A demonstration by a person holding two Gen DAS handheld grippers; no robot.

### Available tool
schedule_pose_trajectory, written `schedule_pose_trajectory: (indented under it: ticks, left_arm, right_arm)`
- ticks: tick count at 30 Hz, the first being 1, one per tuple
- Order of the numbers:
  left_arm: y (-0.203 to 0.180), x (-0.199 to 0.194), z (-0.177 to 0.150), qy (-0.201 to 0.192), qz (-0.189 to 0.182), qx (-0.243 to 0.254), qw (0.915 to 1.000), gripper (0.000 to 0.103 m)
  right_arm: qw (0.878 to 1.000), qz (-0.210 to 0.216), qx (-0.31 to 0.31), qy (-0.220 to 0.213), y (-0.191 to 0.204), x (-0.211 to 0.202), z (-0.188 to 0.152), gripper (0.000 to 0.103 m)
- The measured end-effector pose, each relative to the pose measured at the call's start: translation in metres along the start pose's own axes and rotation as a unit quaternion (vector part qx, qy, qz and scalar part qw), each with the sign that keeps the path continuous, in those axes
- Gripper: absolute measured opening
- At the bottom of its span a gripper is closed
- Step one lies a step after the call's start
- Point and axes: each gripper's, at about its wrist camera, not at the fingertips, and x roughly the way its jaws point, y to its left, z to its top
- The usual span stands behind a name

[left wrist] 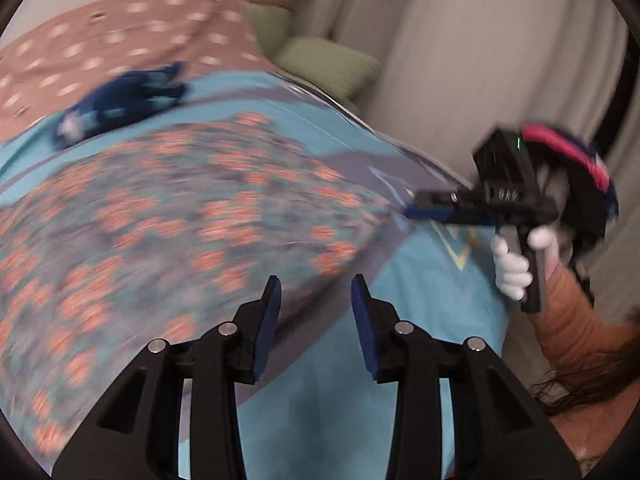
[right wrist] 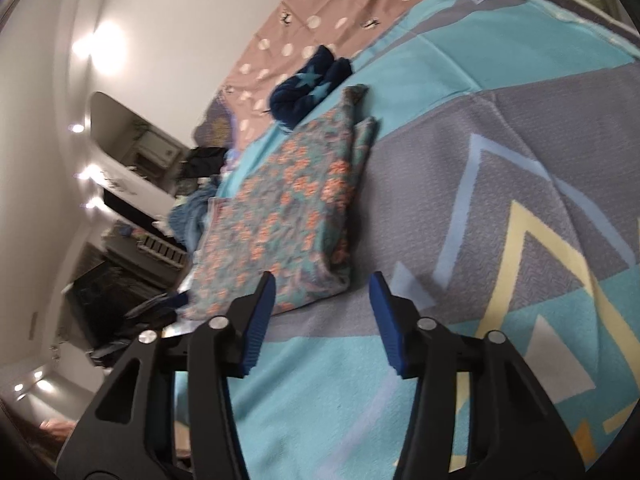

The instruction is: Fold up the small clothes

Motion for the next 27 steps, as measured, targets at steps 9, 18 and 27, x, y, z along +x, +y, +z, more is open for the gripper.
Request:
schedule_pose_trajectory:
  ticks: [9, 18, 27]
  left_arm:
    - [-0.065, 0.098, 0.033, 0.062, 0.06, 0.125, 0.9885, 0.053]
    - [-0.02, 0.095, 0.041, 0.063, 0.073, 0.041, 0.9945, 0.031]
    - [-0.013, 0.09, 0.036, 0.051, 0.058, 0.006, 0.997, 0.032]
  right_arm:
    - [1.0, 0.01, 0.005, -0.011, -0.021, -0.012, 0.009, 0.046]
    - [0.999, 0.038, -0.017, 0.022, -0.021, -0.002, 0.017, 0.047]
    - [0.994, 0.072, 0.001, 0.088, -0.012, 0.039, 0.027, 0.048]
